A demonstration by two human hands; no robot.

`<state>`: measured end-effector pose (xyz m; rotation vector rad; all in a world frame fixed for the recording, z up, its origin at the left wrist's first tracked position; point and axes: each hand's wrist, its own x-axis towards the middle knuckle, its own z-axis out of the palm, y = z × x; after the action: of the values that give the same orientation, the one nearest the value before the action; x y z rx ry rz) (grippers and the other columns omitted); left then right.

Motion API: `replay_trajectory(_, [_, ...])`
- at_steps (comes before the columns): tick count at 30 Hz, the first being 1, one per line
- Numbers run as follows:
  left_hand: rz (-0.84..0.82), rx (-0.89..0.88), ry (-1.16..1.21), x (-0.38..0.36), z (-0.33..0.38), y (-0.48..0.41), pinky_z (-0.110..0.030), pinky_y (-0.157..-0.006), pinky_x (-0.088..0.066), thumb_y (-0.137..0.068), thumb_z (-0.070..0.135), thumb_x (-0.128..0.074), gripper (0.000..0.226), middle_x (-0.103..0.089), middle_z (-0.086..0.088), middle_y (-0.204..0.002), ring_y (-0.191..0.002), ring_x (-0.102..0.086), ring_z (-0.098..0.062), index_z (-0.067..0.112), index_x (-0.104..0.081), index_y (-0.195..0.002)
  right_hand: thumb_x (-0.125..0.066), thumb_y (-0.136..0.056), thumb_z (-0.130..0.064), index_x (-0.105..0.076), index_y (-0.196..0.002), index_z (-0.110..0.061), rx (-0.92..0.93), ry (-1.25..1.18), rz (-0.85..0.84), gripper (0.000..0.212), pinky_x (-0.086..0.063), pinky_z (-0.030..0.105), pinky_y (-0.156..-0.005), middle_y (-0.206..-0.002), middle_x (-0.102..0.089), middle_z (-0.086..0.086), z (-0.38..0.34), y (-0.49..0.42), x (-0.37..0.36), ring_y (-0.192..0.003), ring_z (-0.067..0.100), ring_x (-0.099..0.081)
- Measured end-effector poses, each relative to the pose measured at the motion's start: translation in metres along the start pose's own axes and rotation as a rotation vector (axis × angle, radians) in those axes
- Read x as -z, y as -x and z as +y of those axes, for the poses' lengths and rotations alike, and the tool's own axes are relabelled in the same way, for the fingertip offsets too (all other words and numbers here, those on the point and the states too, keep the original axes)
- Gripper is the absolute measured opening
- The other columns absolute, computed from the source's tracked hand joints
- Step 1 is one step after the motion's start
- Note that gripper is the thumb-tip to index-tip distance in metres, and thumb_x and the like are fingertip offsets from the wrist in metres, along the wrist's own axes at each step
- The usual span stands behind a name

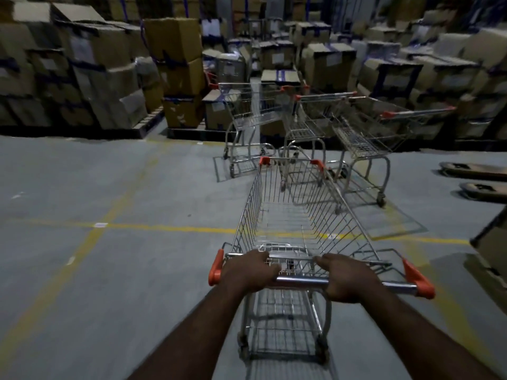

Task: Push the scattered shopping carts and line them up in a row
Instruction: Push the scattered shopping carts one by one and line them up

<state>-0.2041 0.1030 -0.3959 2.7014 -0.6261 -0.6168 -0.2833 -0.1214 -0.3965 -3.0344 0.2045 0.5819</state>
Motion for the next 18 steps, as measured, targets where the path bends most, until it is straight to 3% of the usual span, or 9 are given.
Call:
replay_trajectory(5, [0.005, 0.03, 0.003, 0.042, -0.029, -0.065, -0.042, -0.109, -0.035, -0.095, 0.069, -0.036, 0.068, -0.042, -0.001, -0.157, -0.138, -0.047, -0.027, 0.027, -0.045, -0.149, -0.066, -0.076, -0.046, -0.024, -0.16, -0.033, 0.042, 0.025, 0.0, 0.095, -0.04, 0.036, -0.109, -0.161, -0.033, -0.006, -0.012, -0.079, 0.036, -0.143, 0.019, -0.037])
replay_trajectory(9, [0.05, 0.062, 0.025, 0.061, -0.048, -0.107, -0.043, -0.109, -0.038, -0.094, 0.068, -0.036, 0.068, -0.043, -0.001, -0.156, -0.136, -0.048, -0.025, 0.028, -0.045, -0.149, -0.065, -0.077, -0.043, -0.024, -0.16, -0.032, 0.085, 0.02, -0.022, 0.094, -0.037, 0.037, -0.114, -0.166, -0.026, -0.005, -0.017, -0.135, 0.063, -0.148, 0.018, -0.03])
replay_trajectory(18, [0.111, 0.174, 0.042, 0.128, -0.103, -0.218, -0.04, -0.104, -0.039, -0.092, 0.067, -0.037, 0.064, -0.049, 0.002, -0.151, -0.133, -0.051, -0.024, 0.031, -0.05, -0.144, -0.065, -0.08, -0.043, -0.026, -0.16, -0.034, 0.191, 0.038, 0.009, 0.089, -0.036, 0.034, -0.114, -0.163, -0.031, -0.007, -0.041, -0.293, 0.123, -0.147, 0.017, -0.033])
